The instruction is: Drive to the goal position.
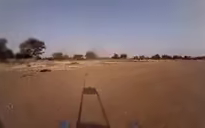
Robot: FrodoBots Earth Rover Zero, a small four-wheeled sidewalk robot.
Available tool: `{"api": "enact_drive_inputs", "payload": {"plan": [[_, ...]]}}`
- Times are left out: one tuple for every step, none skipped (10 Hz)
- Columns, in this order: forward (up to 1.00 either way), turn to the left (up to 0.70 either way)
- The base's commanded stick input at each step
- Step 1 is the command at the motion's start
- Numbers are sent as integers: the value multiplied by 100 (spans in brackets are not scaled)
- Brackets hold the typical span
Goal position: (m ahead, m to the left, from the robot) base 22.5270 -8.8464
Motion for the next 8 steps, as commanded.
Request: {"api": "enact_drive_inputs", "payload": {"plan": [[69, 0], [69, 0], [69, 0], [69, 0], [69, 0], [69, -11], [69, -23], [69, -34]]}}
